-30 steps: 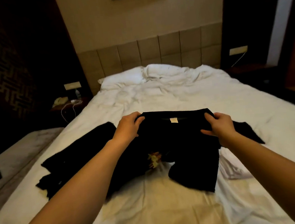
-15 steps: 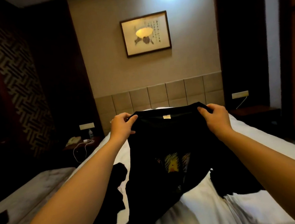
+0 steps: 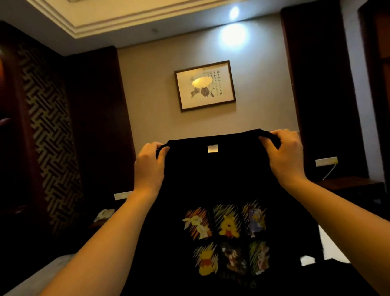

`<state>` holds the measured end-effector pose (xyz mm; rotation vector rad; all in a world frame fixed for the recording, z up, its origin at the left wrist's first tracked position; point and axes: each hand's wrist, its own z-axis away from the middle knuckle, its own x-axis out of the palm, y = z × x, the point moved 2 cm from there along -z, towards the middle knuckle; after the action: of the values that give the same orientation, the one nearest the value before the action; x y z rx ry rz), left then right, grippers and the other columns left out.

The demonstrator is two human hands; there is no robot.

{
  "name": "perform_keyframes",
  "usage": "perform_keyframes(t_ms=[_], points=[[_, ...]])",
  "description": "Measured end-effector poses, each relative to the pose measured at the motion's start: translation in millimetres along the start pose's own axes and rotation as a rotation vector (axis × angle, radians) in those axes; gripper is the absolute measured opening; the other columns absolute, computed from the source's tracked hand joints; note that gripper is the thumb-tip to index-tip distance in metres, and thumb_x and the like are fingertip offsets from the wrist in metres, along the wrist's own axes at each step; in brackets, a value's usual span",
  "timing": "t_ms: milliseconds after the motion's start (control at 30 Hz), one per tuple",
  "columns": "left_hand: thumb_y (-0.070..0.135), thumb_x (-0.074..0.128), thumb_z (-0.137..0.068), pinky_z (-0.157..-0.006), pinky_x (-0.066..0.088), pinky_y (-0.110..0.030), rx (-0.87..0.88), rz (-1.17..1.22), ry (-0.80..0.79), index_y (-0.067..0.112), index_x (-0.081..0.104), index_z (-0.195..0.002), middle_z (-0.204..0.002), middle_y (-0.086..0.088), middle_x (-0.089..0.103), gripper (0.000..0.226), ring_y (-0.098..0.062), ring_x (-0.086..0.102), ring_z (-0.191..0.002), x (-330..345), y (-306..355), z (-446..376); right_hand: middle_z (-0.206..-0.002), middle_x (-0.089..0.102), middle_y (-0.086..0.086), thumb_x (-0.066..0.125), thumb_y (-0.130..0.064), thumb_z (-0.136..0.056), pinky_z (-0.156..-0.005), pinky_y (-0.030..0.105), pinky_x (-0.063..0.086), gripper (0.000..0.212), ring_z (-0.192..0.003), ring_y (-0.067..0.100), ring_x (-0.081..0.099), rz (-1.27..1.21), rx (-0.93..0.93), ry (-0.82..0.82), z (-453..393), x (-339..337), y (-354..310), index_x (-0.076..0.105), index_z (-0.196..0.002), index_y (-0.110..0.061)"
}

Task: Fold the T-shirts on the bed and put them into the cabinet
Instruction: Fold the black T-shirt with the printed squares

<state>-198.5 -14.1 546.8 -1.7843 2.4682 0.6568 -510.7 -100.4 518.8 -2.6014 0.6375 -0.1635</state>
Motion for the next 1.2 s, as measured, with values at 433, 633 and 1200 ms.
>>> perform_keyframes(t_ms=[433, 633, 1200], points=[[0.029, 0.058, -0.101, -0.071, 0.033, -0.02, 0.133, -0.012, 0.153, 0.007, 0.066, -0.102, -0.093, -0.004, 0.062, 0.024, -0.016, 0.056, -0.086, -19.7, 4.3, 23.7, -0.082, 0.047, 0.0, 0.063, -0.021, -0.097, -0.066, 0.019, 0.025, 0.021, -0.084, 0.016, 0.042, 0.014, -0.086, 0.109, 26.0, -11.0, -12.1, 0.064, -0.092, -0.001], [0.027, 0.06, -0.099, -0.073, 0.04, -0.026, 0.049, -0.027, 0.004, 0.01, 0.066, -0.099, -0.093, -0.002, 0.06, 0.018, -0.02, 0.058, -0.09, 16.2, -37.8, 81.7, -0.083, 0.052, 0.001, 0.063, -0.018, -0.097, -0.071, 0.024, 0.029, 0.016, -0.087, 0.021, 0.046, 0.038, 0.037, -0.035, 87.7, 9.9, 36.7, 0.064, -0.09, -0.004], [0.032, 0.057, -0.101, -0.075, 0.044, -0.03, -0.312, -0.137, -0.432, 0.01, 0.065, -0.103, -0.096, -0.001, 0.058, 0.023, -0.02, 0.056, -0.095, 136.5, -169.5, 259.4, -0.086, 0.056, 0.008, 0.063, -0.016, -0.096, -0.078, 0.036, 0.037, 0.015, -0.095, 0.031, 0.048, 0.302, 0.347, -0.447, 272.6, 70.5, 183.0, 0.064, -0.093, -0.001]])
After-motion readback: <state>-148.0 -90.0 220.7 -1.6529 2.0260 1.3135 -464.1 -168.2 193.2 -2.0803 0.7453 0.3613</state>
